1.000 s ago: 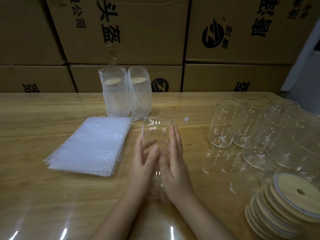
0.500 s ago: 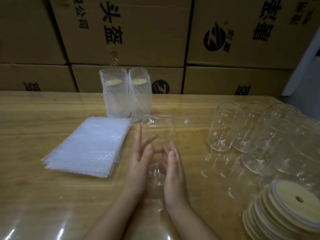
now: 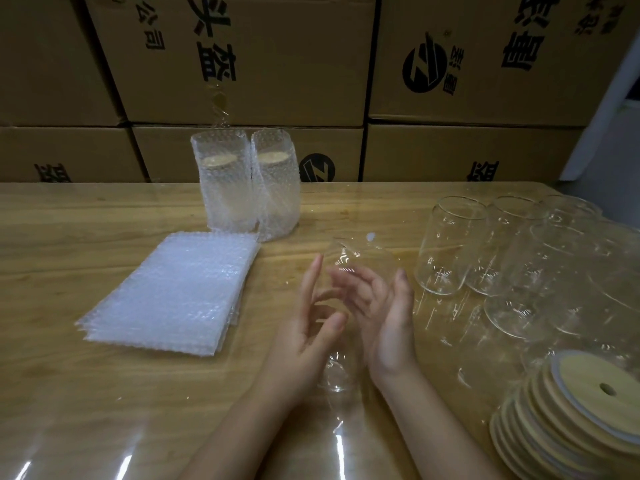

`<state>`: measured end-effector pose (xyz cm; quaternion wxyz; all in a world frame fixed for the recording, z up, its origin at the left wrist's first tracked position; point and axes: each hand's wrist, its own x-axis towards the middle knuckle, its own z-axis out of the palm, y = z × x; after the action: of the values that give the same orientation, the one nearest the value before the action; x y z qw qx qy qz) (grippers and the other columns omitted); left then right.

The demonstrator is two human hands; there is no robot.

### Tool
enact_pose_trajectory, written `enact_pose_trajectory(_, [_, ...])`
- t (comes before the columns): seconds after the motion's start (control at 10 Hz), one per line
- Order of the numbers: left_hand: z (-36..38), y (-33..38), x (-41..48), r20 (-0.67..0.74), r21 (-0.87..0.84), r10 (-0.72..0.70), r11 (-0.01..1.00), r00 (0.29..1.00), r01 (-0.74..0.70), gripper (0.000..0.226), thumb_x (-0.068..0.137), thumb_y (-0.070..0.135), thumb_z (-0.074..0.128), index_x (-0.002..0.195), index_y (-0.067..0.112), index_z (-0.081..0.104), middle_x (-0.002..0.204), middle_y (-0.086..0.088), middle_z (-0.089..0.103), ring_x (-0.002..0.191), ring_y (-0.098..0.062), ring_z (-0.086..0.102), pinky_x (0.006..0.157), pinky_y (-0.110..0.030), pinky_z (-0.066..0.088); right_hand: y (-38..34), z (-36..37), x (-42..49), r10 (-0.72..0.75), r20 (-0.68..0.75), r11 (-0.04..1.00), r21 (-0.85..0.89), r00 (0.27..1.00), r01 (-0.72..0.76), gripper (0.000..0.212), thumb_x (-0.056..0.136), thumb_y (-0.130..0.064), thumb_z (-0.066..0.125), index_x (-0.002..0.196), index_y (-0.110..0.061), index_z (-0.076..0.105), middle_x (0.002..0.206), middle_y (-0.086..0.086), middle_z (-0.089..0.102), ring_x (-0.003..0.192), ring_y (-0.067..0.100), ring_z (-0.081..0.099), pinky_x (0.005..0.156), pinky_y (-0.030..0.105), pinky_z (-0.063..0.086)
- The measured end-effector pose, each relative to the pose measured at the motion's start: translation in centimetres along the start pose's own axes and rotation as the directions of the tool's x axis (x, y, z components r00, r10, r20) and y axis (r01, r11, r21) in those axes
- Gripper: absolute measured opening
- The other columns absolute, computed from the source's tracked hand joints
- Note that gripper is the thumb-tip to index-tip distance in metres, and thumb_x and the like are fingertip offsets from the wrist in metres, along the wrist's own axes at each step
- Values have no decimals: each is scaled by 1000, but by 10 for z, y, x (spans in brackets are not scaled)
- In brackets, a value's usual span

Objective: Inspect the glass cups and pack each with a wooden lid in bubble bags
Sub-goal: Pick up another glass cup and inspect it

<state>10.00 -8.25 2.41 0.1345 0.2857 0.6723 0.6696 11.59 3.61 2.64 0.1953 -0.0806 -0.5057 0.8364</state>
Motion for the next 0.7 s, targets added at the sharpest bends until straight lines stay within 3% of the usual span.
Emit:
enact_pose_trajectory(0.1, [-3, -1, -1, 98, 100, 50, 993, 994, -60, 79, 72, 33, 70, 136, 52, 30, 124, 6, 58, 114, -23, 59, 93, -49, 50, -11, -8, 1, -82, -3, 997, 4, 997, 82, 63, 78, -60, 30, 99, -11, 63, 91, 9, 73, 89, 18, 67, 80, 27, 50])
enact_pose_trajectory(0.2, [-11, -6, 1, 189, 45, 14, 999, 982, -23, 82, 64, 41, 77, 134, 54, 36, 117, 8, 63, 101, -18, 64, 82, -35, 54, -22, -14, -2, -150, 27, 989, -5, 988, 150, 54, 78, -52, 42, 98, -8, 65, 96, 15, 71, 89, 20, 67, 78, 29, 51])
enact_pose_trajectory(0.3, [-19, -3, 5, 379, -199, -110, 960, 919, 197, 83, 66, 43, 83, 136, 28, 42, 110, -10, 68, 88, -24, 67, 71, -32, 55, -27, -18, -2, -221, 68, 972, -61, 973, 225, 52, 76, -51, 50, 96, -7, 69, 98, 15, 72, 92, 23, 68, 76, 29, 54])
enact_pose_trajectory(0.4, [-26, -1, 12, 533, -284, -221, 863, 817, 419, 95, 59, 54, 84, 134, 14, 40, 102, -17, 70, 79, -30, 69, 65, -37, 58, -27, -18, -5, -330, 129, 923, -163, 935, 348, 49, 81, -48, 45, 96, -11, 73, 101, 10, 73, 100, 22, 67, 84, 28, 53])
enact_pose_trajectory(0.5, [-28, -11, 12, 498, -363, -186, 842, 847, 398, 94, 60, 50, 86, 135, 15, 41, 105, -19, 68, 81, -33, 69, 66, -38, 57, -20, -15, -8, -458, 138, 844, -243, 878, 479, 38, 87, -42, 45, 96, -20, 75, 107, 1, 73, 108, 18, 65, 91, 25, 49])
enact_pose_trajectory(0.6, [-20, -19, 9, 333, -380, -160, 879, 929, 288, 98, 55, 49, 89, 137, 23, 41, 109, -14, 68, 86, -29, 67, 71, -36, 57, -12, -10, -9, -524, 102, 777, -350, 845, 524, 38, 90, -42, 45, 114, -22, 65, 120, -8, 66, 116, 12, 60, 93, 20, 46])
enact_pose_trajectory(0.7, [-5, -21, 10, 107, -309, -95, 943, 990, 124, 100, 52, 58, 86, 135, 26, 42, 117, -3, 66, 101, -19, 65, 84, -34, 53, -3, -3, -9, -433, 94, 847, -298, 897, 440, 41, 89, -54, 40, 128, -46, 49, 132, -17, 56, 120, 7, 55, 87, 16, 48])
